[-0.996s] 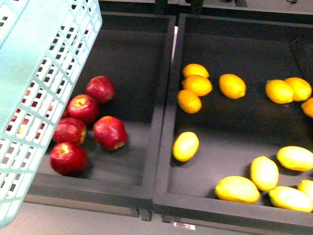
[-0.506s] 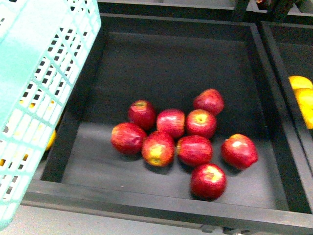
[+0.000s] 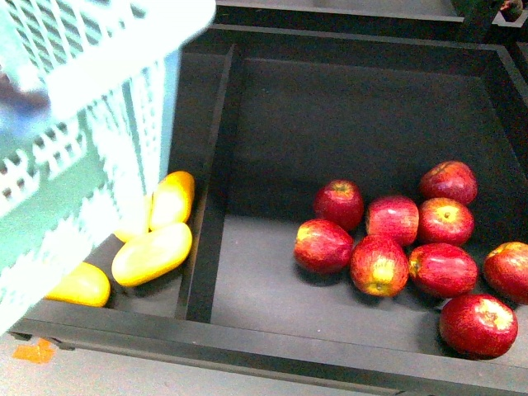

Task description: Pick lemon and mango into basket

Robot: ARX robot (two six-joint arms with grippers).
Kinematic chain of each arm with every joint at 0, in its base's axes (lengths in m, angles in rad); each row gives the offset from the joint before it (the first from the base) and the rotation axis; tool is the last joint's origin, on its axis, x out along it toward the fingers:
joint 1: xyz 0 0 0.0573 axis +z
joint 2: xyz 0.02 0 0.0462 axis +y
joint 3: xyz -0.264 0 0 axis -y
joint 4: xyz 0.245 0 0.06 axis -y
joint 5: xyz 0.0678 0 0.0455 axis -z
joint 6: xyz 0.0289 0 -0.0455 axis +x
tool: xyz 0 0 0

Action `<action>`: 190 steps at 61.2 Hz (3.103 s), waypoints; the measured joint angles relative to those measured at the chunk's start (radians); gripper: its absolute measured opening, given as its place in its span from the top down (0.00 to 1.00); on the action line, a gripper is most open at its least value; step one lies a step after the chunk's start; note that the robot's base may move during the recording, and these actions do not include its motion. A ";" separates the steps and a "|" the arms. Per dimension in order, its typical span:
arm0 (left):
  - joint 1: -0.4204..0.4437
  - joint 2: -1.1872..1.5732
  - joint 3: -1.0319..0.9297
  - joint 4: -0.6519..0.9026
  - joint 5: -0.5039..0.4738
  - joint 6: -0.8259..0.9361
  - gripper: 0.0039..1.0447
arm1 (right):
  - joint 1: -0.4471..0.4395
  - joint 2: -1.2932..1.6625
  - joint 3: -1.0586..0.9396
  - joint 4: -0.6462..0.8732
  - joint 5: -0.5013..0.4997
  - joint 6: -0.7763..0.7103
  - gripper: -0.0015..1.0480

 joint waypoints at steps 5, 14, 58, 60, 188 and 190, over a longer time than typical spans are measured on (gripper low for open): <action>-0.051 0.063 0.000 0.014 -0.025 0.076 0.96 | 0.000 -0.001 0.000 0.000 0.000 0.000 0.08; -0.135 0.216 0.052 0.111 -0.126 0.110 0.96 | 0.000 0.000 0.000 0.000 0.003 0.000 0.08; -0.614 0.634 0.373 0.253 -0.043 0.050 0.96 | 0.000 0.000 0.000 0.000 0.003 0.000 0.08; -0.627 0.634 0.372 0.261 -0.037 0.049 0.96 | 0.000 0.000 0.000 0.000 0.003 0.000 0.08; -0.652 0.634 0.370 0.271 -0.043 0.055 0.96 | -0.691 2.288 1.262 0.340 0.119 -0.148 0.08; -0.652 0.634 0.370 0.271 -0.043 0.055 0.96 | -0.691 2.311 1.294 0.329 0.119 -0.174 0.08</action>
